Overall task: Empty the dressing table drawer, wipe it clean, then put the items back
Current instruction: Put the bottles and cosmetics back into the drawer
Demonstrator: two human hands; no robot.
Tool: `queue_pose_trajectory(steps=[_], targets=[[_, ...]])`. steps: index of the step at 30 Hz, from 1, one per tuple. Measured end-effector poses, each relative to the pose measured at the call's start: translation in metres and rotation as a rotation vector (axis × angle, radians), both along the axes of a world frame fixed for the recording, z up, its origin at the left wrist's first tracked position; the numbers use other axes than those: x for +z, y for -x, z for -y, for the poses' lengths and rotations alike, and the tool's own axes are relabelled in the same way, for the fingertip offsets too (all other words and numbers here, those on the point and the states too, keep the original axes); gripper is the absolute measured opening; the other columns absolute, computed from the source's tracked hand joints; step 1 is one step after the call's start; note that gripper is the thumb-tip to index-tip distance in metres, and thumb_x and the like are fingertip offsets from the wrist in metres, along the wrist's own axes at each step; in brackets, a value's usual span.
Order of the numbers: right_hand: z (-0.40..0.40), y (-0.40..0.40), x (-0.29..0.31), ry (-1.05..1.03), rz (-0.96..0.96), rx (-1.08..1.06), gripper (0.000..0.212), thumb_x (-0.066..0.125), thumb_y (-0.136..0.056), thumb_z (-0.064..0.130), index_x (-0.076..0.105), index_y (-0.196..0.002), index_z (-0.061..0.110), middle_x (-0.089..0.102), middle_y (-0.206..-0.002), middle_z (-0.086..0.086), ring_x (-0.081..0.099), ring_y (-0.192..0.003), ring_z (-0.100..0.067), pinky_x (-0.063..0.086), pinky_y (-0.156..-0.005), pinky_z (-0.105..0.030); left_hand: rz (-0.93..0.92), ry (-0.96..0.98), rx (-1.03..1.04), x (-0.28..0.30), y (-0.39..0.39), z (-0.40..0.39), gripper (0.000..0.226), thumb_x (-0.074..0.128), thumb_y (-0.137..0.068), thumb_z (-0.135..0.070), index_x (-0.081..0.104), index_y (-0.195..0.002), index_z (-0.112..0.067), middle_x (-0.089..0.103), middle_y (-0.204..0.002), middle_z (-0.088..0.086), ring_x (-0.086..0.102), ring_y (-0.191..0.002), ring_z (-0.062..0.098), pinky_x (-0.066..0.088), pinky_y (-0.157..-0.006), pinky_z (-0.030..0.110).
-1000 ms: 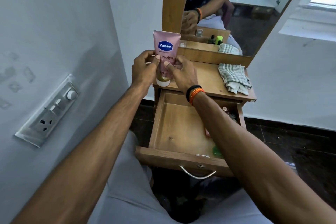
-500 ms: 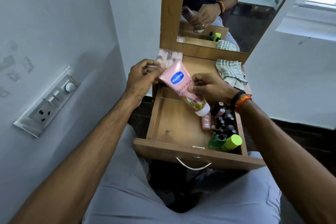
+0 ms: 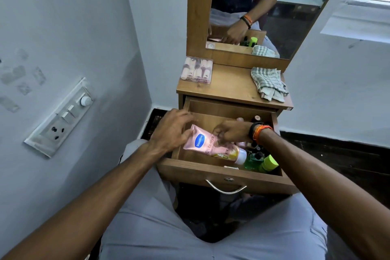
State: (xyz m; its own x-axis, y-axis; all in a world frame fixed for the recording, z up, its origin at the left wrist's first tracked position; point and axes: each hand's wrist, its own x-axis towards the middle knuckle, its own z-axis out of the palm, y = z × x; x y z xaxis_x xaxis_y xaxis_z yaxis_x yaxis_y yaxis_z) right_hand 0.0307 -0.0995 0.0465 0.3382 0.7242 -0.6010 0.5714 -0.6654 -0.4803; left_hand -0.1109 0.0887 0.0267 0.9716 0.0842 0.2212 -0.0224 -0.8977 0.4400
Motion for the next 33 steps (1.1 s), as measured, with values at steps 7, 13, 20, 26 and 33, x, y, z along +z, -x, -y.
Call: queue_pose_trajectory(steps=[7,13,20,26,33], targets=[[-0.004,0.007,-0.019,0.149,0.033,0.123,0.028,0.056,-0.099,0.024,0.063,-0.120,0.006,0.066,-0.113,-0.011,0.058,-0.088,-0.013,0.048,-0.075,-0.024,-0.206,-0.203,-0.203,-0.011,-0.011,0.010,0.036,0.069,-0.090,-0.037,0.069,-0.120,-0.018,0.067,-0.126,-0.002,0.051,-0.126,0.014,0.025,-0.114,0.035],[-0.003,0.009,-0.025,0.088,0.018,0.039,0.021,0.062,-0.096,0.024,0.066,-0.113,0.013,0.070,-0.098,-0.004,0.062,-0.077,-0.010,0.054,-0.069,-0.022,-0.248,-0.199,-0.258,-0.026,-0.014,0.014,0.023,0.072,-0.086,-0.033,0.073,-0.106,-0.020,0.073,-0.101,-0.006,0.060,-0.109,0.010,0.023,-0.121,0.042],[0.010,0.009,-0.028,-0.046,0.145,-0.036,0.022,0.070,-0.091,0.032,0.069,-0.112,0.024,0.072,-0.100,0.011,0.064,-0.075,0.006,0.056,-0.074,-0.019,-0.280,-0.179,-0.277,-0.033,-0.016,0.014,0.024,0.070,-0.088,-0.034,0.073,-0.107,-0.020,0.075,-0.103,-0.005,0.064,-0.107,0.009,0.016,-0.123,0.040],[0.010,0.004,-0.023,-0.103,0.287,-0.062,0.019,0.070,-0.090,0.035,0.071,-0.104,0.023,0.069,-0.095,0.012,0.064,-0.087,-0.006,0.053,-0.081,-0.026,-0.173,-0.060,-0.203,-0.019,-0.021,0.010,0.023,0.067,-0.092,-0.030,0.072,-0.109,-0.016,0.073,-0.112,-0.001,0.060,-0.113,0.011,0.020,-0.119,0.040],[-0.018,-0.021,0.020,-0.628,0.326,-0.536,0.008,0.068,-0.092,0.021,0.071,-0.088,0.015,0.072,-0.075,-0.001,0.066,-0.063,-0.009,0.059,-0.066,-0.027,0.166,0.269,0.221,0.019,-0.049,-0.008,0.003,0.070,-0.090,-0.014,0.073,-0.090,-0.013,0.070,-0.089,-0.001,0.059,-0.081,0.006,0.052,-0.079,0.026]])
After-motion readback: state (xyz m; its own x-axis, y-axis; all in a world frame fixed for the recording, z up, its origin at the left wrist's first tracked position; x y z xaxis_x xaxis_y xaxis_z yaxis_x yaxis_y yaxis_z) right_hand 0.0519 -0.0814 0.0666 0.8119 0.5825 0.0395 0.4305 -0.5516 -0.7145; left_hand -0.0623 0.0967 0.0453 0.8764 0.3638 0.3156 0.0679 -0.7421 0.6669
